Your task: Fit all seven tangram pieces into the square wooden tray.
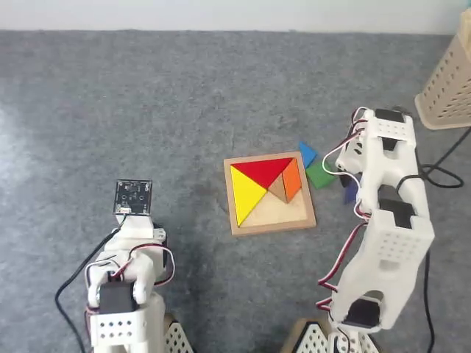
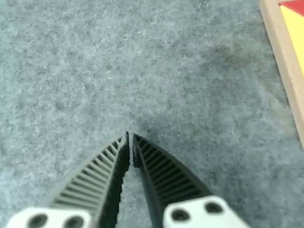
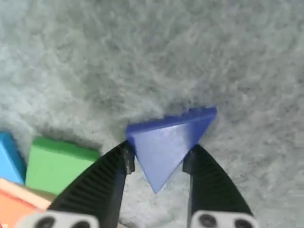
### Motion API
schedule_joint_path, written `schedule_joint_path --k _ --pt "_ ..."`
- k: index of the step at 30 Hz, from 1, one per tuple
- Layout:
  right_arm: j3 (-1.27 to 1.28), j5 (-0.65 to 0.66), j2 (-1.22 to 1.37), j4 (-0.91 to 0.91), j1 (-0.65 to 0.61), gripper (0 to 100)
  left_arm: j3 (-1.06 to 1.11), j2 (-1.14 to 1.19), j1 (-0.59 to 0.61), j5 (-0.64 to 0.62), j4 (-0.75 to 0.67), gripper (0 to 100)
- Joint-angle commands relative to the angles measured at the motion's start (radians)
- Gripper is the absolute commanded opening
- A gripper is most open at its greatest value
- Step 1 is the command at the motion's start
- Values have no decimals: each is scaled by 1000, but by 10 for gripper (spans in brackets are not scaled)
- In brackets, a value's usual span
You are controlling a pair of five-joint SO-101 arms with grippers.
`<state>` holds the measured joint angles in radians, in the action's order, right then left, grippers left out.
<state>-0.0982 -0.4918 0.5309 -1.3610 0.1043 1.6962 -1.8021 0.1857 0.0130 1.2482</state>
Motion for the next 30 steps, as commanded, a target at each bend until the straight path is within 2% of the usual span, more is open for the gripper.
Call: schedule_joint_path --k 1,5,12,20,25,30 --pt "-43 133 -111 -47 -18 105 -12 -15 -2 -8 2 12" --pt "-41 278 -166 -97 -48 104 -12 -15 -2 -8 2 12" --pt "-41 628 -205 -186 -124 69 -12 -15 -2 -8 2 12" --pt "-35 1000 -197 -315 -102 59 -12 -15 -2 -8 2 12" --pt "-17 1102 -186 -321 -67 62 -12 -15 -2 -8 2 12" --pt "6 1123 -110 -283 -67 144 -12 -15 -2 -8 2 12"
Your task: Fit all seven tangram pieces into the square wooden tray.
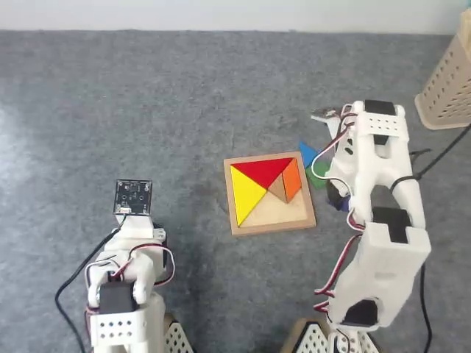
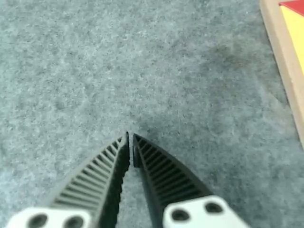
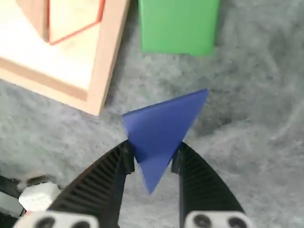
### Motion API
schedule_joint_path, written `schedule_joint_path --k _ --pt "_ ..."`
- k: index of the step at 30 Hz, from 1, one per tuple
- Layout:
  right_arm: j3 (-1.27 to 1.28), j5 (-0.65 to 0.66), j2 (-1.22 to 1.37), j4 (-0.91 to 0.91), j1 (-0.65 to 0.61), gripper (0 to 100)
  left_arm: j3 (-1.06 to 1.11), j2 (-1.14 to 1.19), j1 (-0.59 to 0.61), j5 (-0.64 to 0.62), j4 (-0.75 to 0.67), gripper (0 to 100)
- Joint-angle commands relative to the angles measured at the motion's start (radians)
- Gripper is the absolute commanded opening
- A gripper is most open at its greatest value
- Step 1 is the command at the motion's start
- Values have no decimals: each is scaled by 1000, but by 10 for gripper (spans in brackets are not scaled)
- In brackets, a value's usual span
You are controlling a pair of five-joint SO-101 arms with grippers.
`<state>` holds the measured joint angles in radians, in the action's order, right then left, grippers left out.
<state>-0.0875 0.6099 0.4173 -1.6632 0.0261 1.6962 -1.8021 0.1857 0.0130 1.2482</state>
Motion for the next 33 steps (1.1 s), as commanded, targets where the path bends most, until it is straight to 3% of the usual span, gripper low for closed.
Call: schedule_joint_path --k 1,8,13,18,23,33 --pt "-5 21 18 30 12 156 -12 -15 -2 -8 2 12" --pt "-5 -74 1 54 7 192 -12 -15 -2 -8 2 12" --pt "35 -284 -111 67 -35 199 -12 -15 -2 -8 2 12" --pt "288 -511 -255 305 -143 221 -12 -15 -2 -8 2 12" --pt "405 -565 -309 390 -182 224 -12 -15 -2 -8 2 12" --pt "370 -601 -203 415 -76 224 -12 -15 -2 -8 2 12"
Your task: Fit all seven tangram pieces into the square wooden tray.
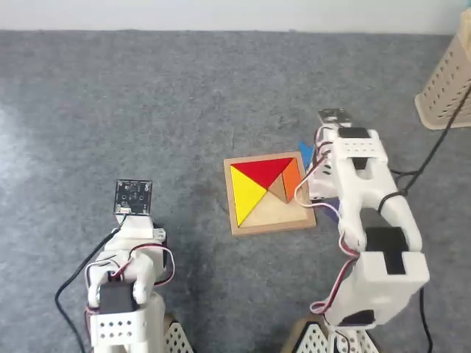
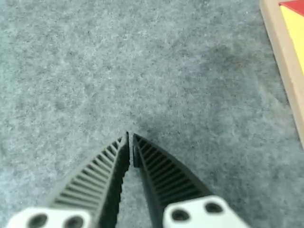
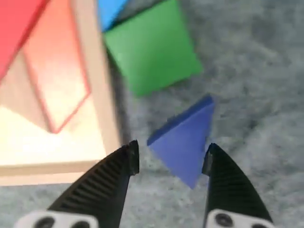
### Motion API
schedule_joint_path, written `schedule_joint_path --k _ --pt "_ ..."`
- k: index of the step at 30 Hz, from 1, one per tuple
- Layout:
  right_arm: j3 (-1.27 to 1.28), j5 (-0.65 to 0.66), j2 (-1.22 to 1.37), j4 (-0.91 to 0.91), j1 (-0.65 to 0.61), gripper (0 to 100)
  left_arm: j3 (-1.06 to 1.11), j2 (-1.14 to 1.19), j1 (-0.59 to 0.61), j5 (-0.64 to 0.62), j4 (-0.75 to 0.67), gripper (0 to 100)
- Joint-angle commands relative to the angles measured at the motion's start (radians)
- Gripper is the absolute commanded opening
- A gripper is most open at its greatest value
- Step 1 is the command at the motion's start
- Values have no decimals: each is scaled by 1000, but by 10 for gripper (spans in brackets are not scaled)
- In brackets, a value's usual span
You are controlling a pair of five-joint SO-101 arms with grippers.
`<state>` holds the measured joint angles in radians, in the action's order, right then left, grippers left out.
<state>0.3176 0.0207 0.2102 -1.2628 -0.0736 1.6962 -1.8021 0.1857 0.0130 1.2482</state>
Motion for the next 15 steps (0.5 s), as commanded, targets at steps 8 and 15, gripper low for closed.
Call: schedule_joint_path --k 8,15 --pt "-61 -9 53 21 27 224 -12 -15 -2 -8 2 12" --pt "-98 -15 125 19 27 221 -12 -15 -2 -8 2 12"
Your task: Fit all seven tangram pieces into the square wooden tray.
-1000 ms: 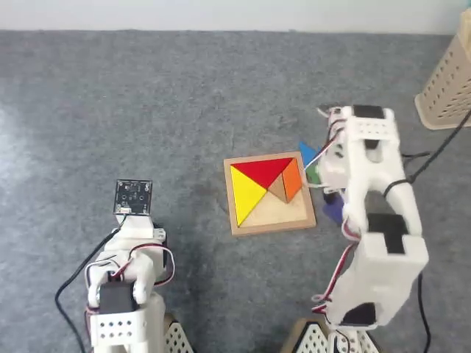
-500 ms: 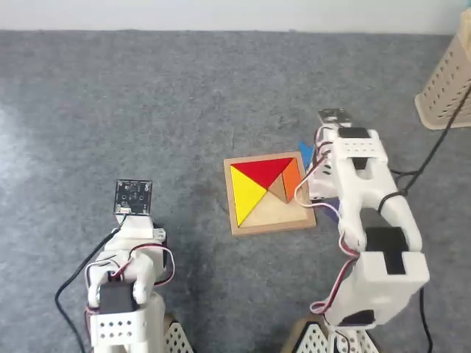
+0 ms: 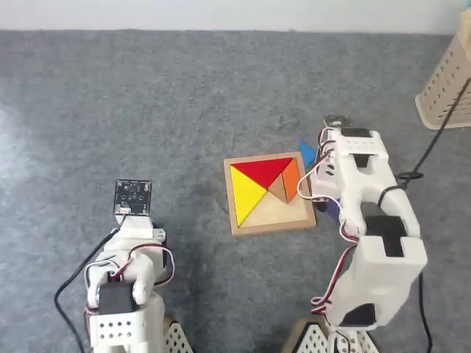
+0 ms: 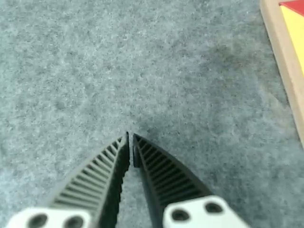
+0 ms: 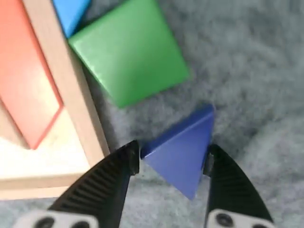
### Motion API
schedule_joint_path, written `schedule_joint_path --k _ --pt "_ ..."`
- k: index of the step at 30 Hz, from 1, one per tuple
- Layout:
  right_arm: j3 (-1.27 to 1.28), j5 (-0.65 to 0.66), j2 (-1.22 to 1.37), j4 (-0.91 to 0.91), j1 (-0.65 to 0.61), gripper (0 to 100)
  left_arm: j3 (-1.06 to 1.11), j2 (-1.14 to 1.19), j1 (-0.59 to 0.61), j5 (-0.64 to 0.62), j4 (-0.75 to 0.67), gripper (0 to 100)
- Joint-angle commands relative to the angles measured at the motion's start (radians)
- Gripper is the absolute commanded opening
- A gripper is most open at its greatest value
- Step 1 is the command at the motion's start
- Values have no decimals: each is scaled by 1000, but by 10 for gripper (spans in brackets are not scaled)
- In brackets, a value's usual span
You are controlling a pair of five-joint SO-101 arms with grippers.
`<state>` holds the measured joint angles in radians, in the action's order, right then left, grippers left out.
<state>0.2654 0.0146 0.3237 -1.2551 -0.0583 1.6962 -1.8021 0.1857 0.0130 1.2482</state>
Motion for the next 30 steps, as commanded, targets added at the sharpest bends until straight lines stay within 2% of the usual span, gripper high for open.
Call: schedule_joint_path --k 1,7,15,22,30 --pt "-51 -9 24 12 12 219 -12 -15 -2 -8 2 12" --pt "-87 -9 62 2 19 93 -12 -15 -2 -8 2 12" --pt "-109 5 38 -30 18 8 -12 -15 -2 -8 2 12" --pt "-95 61 -133 -76 -13 6 -12 -15 -2 -8 2 12" --pt "-11 115 -325 -77 -185 6 -12 -15 -2 -8 2 12"
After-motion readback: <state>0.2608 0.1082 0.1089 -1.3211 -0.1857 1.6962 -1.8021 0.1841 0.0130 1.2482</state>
